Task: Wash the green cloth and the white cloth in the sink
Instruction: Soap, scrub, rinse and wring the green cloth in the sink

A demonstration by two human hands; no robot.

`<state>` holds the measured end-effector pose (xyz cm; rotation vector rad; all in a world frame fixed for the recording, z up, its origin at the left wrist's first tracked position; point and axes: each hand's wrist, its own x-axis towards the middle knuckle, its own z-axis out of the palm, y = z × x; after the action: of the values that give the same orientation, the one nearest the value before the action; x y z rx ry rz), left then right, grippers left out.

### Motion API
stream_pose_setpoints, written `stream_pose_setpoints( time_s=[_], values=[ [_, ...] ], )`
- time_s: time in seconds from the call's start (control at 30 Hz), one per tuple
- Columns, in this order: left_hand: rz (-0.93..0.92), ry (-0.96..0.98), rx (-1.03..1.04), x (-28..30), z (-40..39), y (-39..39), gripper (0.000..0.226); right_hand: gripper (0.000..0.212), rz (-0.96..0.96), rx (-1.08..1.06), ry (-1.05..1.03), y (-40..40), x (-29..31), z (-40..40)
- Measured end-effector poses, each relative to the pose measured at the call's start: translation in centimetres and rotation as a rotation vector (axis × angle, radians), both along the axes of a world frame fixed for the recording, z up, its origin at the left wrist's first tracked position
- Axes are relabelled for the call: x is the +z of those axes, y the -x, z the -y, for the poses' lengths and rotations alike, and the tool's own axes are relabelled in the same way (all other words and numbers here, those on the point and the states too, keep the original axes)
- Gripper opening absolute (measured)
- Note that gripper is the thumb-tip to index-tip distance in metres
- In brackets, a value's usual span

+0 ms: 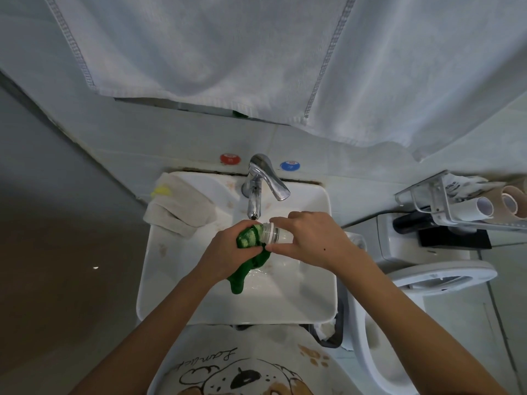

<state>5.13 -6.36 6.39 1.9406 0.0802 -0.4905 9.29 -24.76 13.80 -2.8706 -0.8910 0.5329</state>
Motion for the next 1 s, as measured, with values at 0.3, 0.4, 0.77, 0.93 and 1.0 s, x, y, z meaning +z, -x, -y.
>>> stream_pose_setpoints(
  time_s=[0.3,0.4,0.77,0.93,1.0],
  values=[
    [-0.046,0.114,0.081,0.1,-0.5,0.1,0.04,0.058,0.087,-0.113,-0.123,0.5,-2.4,0.9],
    [-0.059,0.17,0.131,0.1,-0.7,0.2,0.037,0.053,0.119,-0.257,-0.259,0.9,-3.2,1.2],
    [-0.108,0.193,0.2,-0.5,-0.4,0.7,0.039,0.032,-0.212,-0.941,-0.83,0.3,-10.7,3.0],
    [-0.12,0.187,0.244,-0.7,0.0,0.8,0.039,0.034,-0.188,-1.108,-0.974,-1.1,-13.8,3.4],
    [-0.12,0.194,0.258,-0.8,0.3,0.8,0.04,0.035,-0.185,-1.16,-1.002,-1.7,-14.6,3.5]
  ],
)
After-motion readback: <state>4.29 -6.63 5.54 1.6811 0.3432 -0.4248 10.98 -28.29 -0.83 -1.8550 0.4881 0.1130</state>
